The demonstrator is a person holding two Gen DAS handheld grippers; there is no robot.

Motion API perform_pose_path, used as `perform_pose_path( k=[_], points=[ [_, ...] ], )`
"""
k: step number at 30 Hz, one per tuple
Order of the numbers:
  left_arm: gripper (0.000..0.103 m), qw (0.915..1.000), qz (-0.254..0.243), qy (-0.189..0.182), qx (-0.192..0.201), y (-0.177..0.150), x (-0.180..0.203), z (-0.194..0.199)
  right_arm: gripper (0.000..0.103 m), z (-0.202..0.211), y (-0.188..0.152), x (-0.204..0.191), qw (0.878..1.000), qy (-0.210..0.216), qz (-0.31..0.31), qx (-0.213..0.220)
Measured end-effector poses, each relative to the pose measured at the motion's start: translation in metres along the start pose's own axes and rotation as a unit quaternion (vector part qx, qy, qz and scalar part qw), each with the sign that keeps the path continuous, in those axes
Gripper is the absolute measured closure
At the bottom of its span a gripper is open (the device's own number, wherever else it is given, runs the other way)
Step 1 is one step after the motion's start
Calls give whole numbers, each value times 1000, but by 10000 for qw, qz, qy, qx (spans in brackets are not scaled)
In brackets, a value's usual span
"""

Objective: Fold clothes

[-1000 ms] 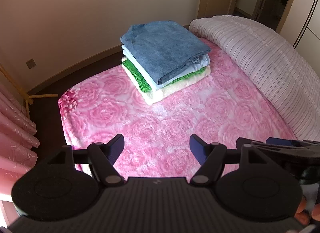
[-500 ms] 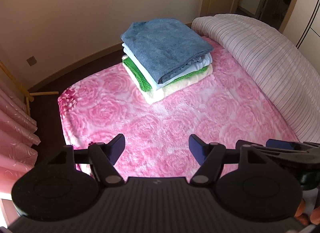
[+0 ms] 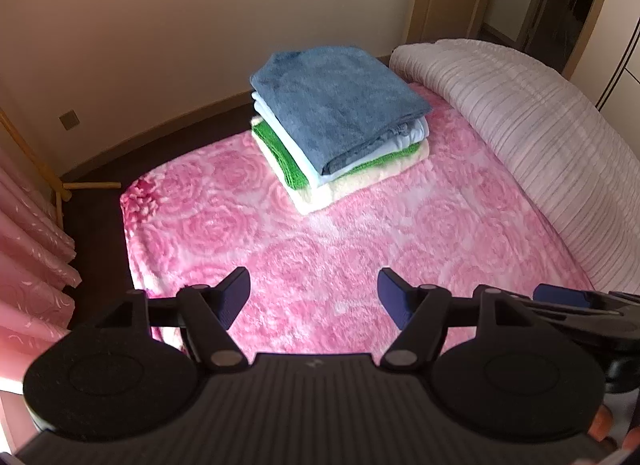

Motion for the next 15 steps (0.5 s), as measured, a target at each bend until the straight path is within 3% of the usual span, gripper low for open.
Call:
perform_pose_path(
  k=[15],
  points=[
    [36,9996,-4,-58,288,-5,-8,23,42,23,-5,-12,9998,-20,19,192]
  ],
)
Point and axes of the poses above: each gripper's, at about its wrist camera, not at the fingertips, and z roughly against the way its jaws point, x to its right, y to its top, the point moved 10 cm from there along -z, roughly the way its jaws point, and after that the axes turned 4 degrees about y, right-handed, at the moved point
